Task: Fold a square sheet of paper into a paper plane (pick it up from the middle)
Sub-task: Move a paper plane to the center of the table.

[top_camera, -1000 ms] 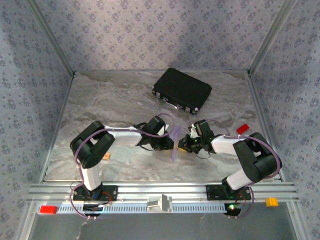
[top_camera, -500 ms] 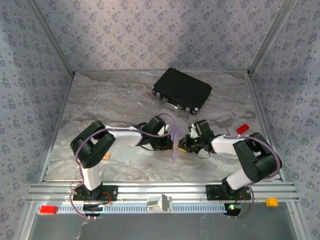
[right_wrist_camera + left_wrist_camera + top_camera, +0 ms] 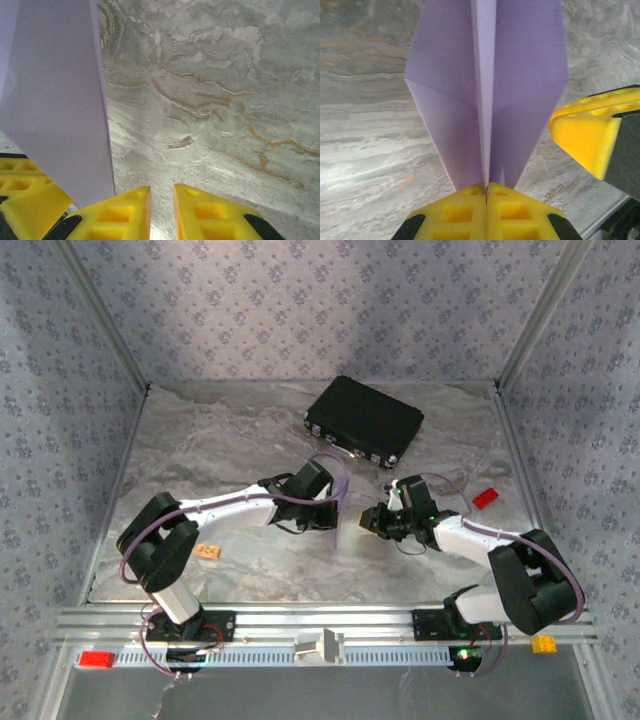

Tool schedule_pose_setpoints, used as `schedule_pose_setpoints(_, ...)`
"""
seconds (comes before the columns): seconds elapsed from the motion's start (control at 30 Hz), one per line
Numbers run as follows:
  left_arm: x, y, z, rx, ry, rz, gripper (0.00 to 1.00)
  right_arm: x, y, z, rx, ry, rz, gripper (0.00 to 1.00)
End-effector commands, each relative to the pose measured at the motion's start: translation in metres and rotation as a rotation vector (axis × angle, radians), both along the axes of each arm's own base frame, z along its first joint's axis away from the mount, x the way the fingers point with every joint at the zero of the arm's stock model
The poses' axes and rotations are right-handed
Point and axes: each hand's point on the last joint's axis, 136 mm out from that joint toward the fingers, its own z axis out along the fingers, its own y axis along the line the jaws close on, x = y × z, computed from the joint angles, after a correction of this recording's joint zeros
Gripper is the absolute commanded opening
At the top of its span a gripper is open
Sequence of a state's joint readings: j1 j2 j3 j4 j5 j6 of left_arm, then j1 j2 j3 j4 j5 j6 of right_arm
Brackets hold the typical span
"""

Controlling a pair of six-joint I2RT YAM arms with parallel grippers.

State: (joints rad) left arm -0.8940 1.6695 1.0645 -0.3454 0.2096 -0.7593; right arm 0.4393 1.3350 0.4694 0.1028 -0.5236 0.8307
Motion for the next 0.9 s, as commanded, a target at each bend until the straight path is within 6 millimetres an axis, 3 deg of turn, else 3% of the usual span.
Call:
schedule_pose_setpoints(0.0,-0.008,0.029,-0.007,0.171,-0.007,0.008,0.04,0.006,0.009,0.014,0.019,-0.018,0.013,0.22)
schedule_pose_setpoints(0.2,-0.012,0.033,-0.009,0.215,-0.013,-0.003,0.04,0.011,0.029,0.020,0.056,-0.025,0.048,0.24)
schedule_pose_setpoints(0.4,-0.015,0.036,-0.016,0.255,-0.004,-0.013,0.04,0.010,0.037,0.011,0.061,-0.001,0.058,0.25)
schedule_pose_setpoints(0.57,-0.018,0.034,-0.023,0.264,0.006,-0.031,0.04,0.012,0.045,0.017,0.111,-0.005,0.064,0.26)
schedule_pose_setpoints(0.87,-0.020,0.030,-0.028,0.245,0.014,-0.039,0.04,0.027,0.069,0.027,0.206,-0.005,0.066,0.37)
